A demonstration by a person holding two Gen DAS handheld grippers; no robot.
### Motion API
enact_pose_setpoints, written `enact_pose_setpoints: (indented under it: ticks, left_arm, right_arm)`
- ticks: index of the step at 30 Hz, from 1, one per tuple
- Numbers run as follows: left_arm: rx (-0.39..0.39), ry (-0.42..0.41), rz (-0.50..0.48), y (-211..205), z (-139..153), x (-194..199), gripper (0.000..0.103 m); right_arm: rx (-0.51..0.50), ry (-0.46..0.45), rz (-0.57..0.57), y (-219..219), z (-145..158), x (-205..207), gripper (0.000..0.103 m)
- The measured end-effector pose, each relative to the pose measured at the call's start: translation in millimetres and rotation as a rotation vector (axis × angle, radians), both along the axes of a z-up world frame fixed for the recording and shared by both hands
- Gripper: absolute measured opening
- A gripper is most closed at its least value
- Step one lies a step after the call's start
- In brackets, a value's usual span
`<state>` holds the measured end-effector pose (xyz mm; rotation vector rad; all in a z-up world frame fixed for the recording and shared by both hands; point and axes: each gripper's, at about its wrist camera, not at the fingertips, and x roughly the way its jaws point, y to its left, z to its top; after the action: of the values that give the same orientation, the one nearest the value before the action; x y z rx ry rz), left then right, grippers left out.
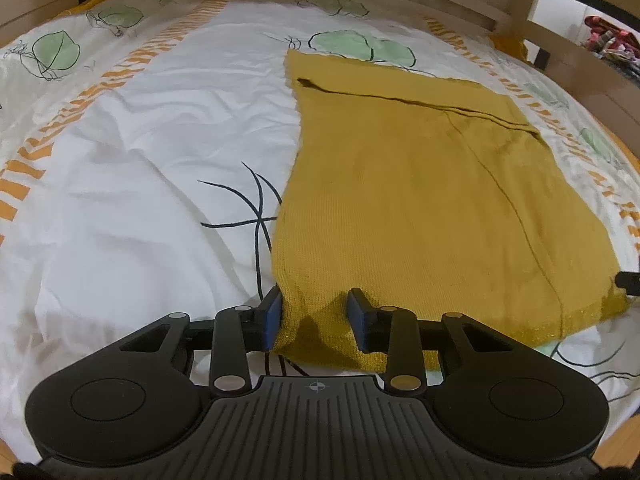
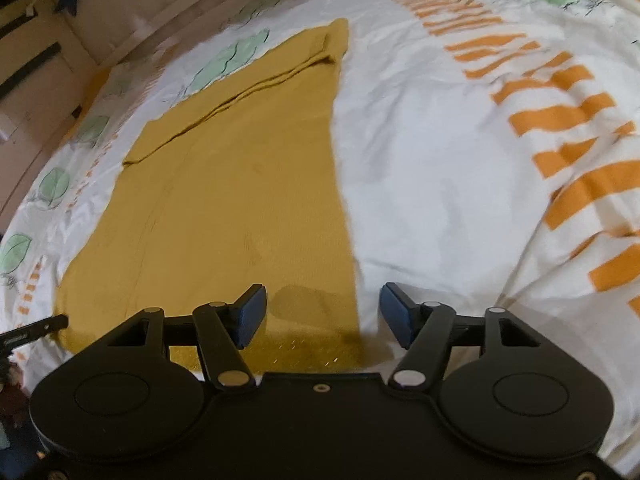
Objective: Fold small clothes
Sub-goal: 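Grasp the glittery hem with the left gripper while the right gripper grasps it too, then lift the hem with both grippers and fold it over toward the collar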
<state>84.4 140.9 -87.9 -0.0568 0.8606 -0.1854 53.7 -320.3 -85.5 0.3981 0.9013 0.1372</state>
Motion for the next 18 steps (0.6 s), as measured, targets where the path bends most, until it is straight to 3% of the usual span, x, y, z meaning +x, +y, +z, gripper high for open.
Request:
enact_pose_setpoints:
  ticks: [2, 3, 4, 5, 8, 18]
  left_arm:
    - [0.003, -0.003, -0.003, 0, 0, -1, 0.033]
    - [0.002, -0.003, -0.007, -1, 1, -2, 0.030]
    - [-0.007, -0.004, -0.014, 0, 1, -2, 0.021]
    - [-0.027, -0.004, -0.018, 2, 1, -2, 0.018]
    - [-0.050, -0.010, 0.002, 6, 2, -3, 0.009]
    - [-0.123, -0.108, 0.083, 19, 20, -9, 0.004]
  right_arm:
    - [0.017, 0.011, 0.043, 4, -1, 0, 0.059]
    - [0.038, 0.012, 0.061, 4, -1, 0, 0.045]
    - [0.041, 0.006, 0.065, 4, 0, -2, 0.019]
    - [0.054, 0.001, 0.072, 3, 0, -1, 0.015]
    - [0.091, -0.019, 0.086, 2, 1, -1, 0.015]
    - [0.131, -0.157, 0.054, -3, 19, -9, 0.014]
